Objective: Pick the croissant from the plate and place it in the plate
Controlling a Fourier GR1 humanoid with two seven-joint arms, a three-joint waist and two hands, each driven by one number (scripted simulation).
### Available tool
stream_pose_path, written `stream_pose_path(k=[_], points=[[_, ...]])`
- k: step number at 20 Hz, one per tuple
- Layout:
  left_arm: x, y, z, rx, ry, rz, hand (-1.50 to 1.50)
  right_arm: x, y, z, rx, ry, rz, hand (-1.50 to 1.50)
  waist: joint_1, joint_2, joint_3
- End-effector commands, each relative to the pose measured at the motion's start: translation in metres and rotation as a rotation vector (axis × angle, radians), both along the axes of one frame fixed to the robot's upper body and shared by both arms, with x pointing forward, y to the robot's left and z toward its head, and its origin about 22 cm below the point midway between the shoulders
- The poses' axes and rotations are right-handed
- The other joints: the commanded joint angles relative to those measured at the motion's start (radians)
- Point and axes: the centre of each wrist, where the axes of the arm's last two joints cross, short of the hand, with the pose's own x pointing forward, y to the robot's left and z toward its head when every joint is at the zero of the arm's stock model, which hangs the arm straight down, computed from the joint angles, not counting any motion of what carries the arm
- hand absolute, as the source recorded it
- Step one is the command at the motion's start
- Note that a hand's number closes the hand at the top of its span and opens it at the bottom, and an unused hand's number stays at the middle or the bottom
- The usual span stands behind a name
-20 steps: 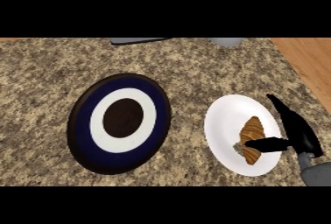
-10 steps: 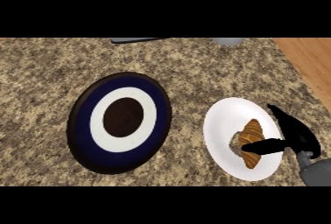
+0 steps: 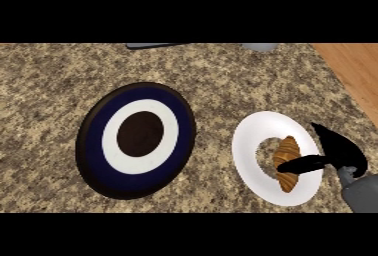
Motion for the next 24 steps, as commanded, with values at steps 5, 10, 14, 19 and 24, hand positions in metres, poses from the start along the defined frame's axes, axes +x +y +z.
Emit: stream_pose_path(k=[5,10,14,19,24], points=[[0.127,-0.037,0.031,-0.118,-0.599,-0.300,0.00,0.008,0.012,0.003,-0.059,0.089,-0.040,-1.50,-0.037,0.008,0.008],[0.131,-0.035,0.031,-0.115,-0.625,-0.306,0.00,0.010,0.022,0.001,-0.050,0.141,-0.041,-1.50,-0.043,0.013,0.014],[0.130,-0.035,0.025,-0.132,-0.631,-0.299,0.00,0.010,0.025,-0.001,-0.067,0.178,-0.062,-1.50,-0.045,0.013,0.013],[0.135,-0.034,0.022,-0.126,-0.654,-0.306,0.00,0.008,0.032,-0.006,-0.099,0.215,-0.053,-1.50,-0.038,0.016,0.013],[0.157,-0.045,0.028,-0.160,-0.739,-0.361,0.00,0.024,0.034,0.026,-0.168,0.030,-0.025,1.50,-0.024,0.018,0.018]])
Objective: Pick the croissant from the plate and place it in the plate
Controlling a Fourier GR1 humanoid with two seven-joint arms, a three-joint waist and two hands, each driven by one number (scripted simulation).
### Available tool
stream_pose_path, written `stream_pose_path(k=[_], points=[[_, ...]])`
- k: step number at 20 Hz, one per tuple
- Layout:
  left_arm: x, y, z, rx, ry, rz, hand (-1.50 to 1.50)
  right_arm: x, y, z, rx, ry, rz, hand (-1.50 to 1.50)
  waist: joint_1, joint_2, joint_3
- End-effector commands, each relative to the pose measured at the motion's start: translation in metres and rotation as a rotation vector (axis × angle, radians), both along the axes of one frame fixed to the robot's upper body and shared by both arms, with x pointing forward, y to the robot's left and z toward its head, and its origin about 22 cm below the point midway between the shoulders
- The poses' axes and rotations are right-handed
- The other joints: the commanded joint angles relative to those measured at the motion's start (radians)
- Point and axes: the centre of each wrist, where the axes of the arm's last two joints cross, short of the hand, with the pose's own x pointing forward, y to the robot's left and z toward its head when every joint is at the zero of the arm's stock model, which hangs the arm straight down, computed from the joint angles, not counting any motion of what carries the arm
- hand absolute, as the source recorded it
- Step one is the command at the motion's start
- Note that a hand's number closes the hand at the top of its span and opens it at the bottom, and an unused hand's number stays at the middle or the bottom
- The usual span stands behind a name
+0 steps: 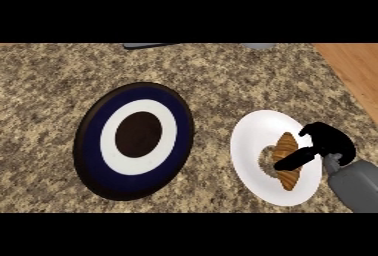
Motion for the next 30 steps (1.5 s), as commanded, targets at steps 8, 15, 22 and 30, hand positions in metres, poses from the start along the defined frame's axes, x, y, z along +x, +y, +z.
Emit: stream_pose_path(k=[8,15,22,30], points=[[0.133,-0.059,0.055,-0.121,-0.492,-0.194,0.00,-0.053,0.041,-0.030,-0.053,-0.225,-0.217,1.50,-0.075,-0.021,0.011],[0.142,-0.059,0.065,-0.112,-0.504,-0.154,0.00,-0.095,0.065,-0.027,-0.037,-0.433,-0.212,1.50,-0.092,-0.037,0.008],[0.154,-0.069,0.069,-0.114,-0.493,-0.174,0.00,-0.123,0.115,0.020,0.116,-0.769,-0.111,1.50,-0.063,-0.033,0.006],[0.181,-0.093,0.087,-0.139,-0.522,-0.241,0.00,-0.159,0.170,0.069,0.234,-1.083,-0.054,1.50,0.007,-0.006,0.009]])
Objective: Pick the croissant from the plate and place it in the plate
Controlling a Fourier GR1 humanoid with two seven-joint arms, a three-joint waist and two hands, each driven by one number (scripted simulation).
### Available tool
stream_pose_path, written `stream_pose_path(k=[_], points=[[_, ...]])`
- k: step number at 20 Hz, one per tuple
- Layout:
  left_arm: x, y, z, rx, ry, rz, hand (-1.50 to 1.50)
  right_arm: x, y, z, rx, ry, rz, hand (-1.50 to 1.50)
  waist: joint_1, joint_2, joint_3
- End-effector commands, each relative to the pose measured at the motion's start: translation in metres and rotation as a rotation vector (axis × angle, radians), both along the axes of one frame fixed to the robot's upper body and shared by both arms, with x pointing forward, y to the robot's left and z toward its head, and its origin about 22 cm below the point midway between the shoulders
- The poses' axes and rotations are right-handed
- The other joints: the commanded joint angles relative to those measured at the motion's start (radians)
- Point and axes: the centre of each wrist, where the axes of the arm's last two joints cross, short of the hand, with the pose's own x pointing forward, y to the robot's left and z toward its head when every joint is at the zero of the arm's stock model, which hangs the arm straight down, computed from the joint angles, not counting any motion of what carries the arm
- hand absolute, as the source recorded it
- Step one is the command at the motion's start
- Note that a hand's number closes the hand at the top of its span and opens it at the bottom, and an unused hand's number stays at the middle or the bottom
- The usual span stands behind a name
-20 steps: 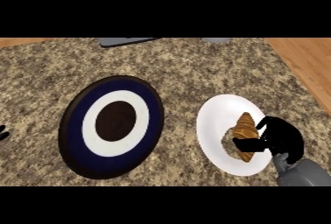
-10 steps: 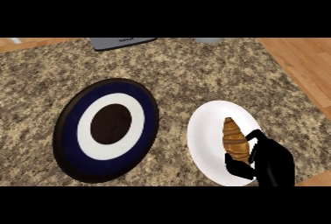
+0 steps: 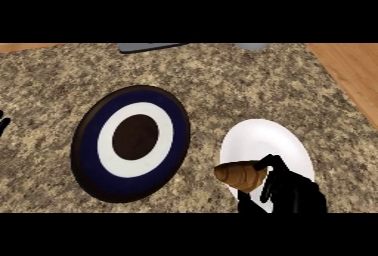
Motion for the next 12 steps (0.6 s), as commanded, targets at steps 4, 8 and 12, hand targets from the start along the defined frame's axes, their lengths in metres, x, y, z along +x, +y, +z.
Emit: stream_pose_path(k=[4,8,12], points=[[0.026,-0.023,0.012,-0.009,-0.015,-0.068,0.00,-0.035,0.053,0.029,0.111,-0.158,-0.086,1.50,0.079,0.028,0.000],[0.044,-0.038,0.026,0.000,-0.035,-0.122,0.00,-0.037,0.063,0.029,0.083,-0.179,-0.139,1.50,0.129,0.043,0.002],[0.052,-0.054,0.025,0.000,-0.030,-0.160,0.00,-0.025,0.065,0.034,0.086,-0.202,-0.152,1.50,0.179,0.052,0.003]])
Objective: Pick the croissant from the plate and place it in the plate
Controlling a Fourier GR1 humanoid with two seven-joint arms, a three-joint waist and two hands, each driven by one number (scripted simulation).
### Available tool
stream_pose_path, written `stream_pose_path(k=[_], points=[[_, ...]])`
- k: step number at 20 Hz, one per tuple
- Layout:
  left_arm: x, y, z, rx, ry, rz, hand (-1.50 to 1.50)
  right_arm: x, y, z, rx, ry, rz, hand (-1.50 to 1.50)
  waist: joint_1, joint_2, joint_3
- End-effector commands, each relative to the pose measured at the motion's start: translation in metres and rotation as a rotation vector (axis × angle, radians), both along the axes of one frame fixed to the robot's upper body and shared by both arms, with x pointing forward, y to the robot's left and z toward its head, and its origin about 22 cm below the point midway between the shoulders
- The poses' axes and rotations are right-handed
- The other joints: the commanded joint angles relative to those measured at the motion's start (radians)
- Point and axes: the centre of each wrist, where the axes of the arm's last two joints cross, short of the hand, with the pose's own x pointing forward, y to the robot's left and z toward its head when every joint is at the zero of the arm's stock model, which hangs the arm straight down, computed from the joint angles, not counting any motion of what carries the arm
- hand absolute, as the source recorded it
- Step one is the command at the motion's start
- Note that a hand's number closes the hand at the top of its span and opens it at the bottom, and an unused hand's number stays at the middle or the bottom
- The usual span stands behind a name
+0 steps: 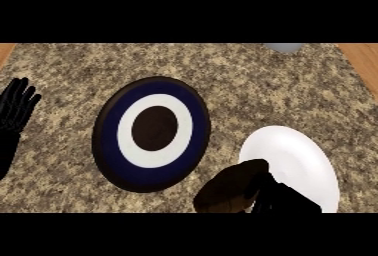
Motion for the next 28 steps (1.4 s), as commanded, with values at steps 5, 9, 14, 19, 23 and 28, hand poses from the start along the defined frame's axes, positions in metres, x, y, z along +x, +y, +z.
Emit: stream_pose_path(k=[5,9,14,19,23,28], points=[[0.028,-0.026,0.009,0.009,-0.023,-0.063,0.00,0.011,0.036,0.008,0.198,0.027,-0.092,1.50,0.066,0.025,0.002],[0.032,-0.035,0.013,0.018,-0.022,-0.101,0.00,0.036,0.037,0.011,0.207,0.051,-0.154,1.50,0.102,0.025,0.002],[0.041,-0.044,0.011,0.010,-0.032,-0.129,0.00,0.077,0.038,0.010,0.186,0.075,-0.217,1.50,0.125,0.030,0.003],[0.049,-0.056,0.017,0.003,-0.029,-0.141,0.00,0.114,0.042,-0.009,0.180,0.179,-0.239,1.50,0.153,0.032,0.005],[0.056,-0.062,0.018,0.004,-0.031,-0.152,0.00,0.140,0.028,-0.006,0.289,0.154,-0.270,-1.50,0.160,0.041,0.007],[0.059,-0.062,0.013,0.006,-0.022,-0.173,0.00,0.160,0.036,0.004,0.373,0.104,-0.184,-1.50,0.189,0.040,0.006]])
